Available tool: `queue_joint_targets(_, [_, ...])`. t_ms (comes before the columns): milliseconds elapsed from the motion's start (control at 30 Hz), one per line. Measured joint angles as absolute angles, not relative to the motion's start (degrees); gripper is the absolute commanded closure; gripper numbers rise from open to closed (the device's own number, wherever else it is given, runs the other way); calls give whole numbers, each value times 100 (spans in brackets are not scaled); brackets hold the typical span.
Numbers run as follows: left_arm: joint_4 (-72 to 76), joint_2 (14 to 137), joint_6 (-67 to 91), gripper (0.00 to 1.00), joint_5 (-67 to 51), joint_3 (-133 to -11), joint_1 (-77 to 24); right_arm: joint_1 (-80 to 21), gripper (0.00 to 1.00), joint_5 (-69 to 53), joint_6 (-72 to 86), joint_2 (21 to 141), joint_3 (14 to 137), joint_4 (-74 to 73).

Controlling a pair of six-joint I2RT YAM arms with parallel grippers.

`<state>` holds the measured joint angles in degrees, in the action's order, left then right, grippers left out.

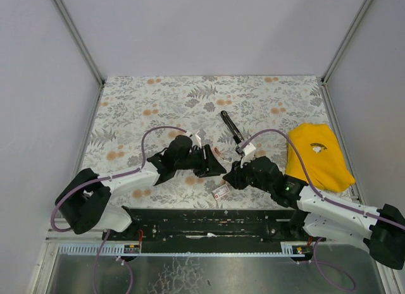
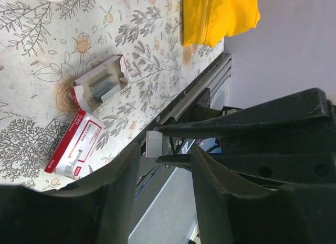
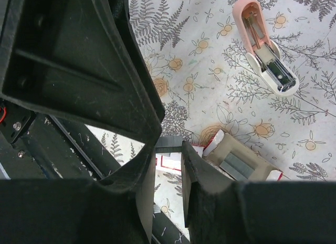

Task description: Load the staples into the stapler

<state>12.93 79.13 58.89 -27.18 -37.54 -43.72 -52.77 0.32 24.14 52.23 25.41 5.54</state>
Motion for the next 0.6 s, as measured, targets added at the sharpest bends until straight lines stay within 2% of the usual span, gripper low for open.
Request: queue_joint_targets(600, [1035, 8160, 5627, 74, -2797, -3848, -4512, -5286, 74, -117, 2394, 5266, 2484, 502])
